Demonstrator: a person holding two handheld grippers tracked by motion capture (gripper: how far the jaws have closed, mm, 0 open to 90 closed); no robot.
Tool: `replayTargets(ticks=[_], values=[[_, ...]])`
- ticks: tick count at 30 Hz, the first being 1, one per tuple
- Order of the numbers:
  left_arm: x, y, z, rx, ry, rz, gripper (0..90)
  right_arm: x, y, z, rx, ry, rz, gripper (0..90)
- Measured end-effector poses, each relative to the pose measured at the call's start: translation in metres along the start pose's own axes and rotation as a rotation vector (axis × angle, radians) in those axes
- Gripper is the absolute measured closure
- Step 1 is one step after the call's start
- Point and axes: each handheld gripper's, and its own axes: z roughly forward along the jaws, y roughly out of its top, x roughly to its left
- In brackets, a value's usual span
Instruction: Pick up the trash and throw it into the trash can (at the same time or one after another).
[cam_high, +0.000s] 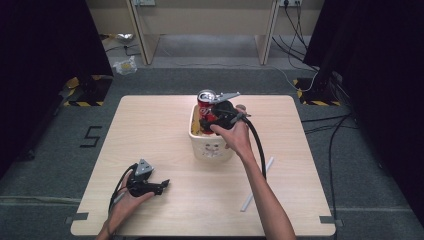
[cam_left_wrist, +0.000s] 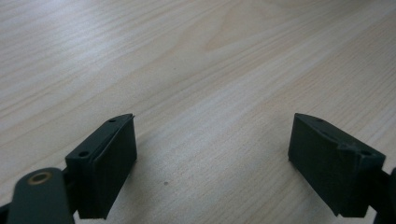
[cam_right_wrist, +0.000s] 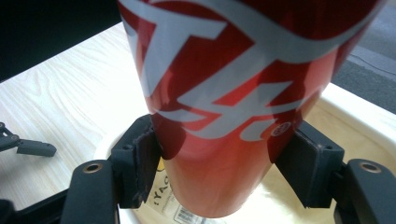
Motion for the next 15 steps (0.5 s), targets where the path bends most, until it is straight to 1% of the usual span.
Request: replayTargets(ticks=[1, 4, 9, 15], values=[[0.000, 0.000, 0.000, 0.000, 0.000, 0.000, 14.5, 0.001, 0.000, 0.002, 0.005, 0.003, -0.006, 33.9], [0.000, 0.000, 0.000, 0.000, 0.000, 0.000, 14.6, 0.005, 0.001, 0.006, 0.016, 0.013, -0.004, 33.9], [0.000, 0.000, 0.000, 0.000, 0.000, 0.000, 14.5, 0.008, 0.002, 0.013, 0.029, 0.025, 0.005, 33.8], [0.000, 0.000, 0.000, 0.002, -0.001, -0.001, 14.5, 0.011, 0.001, 0.021, 0.050, 0.048, -0.001, 33.8]])
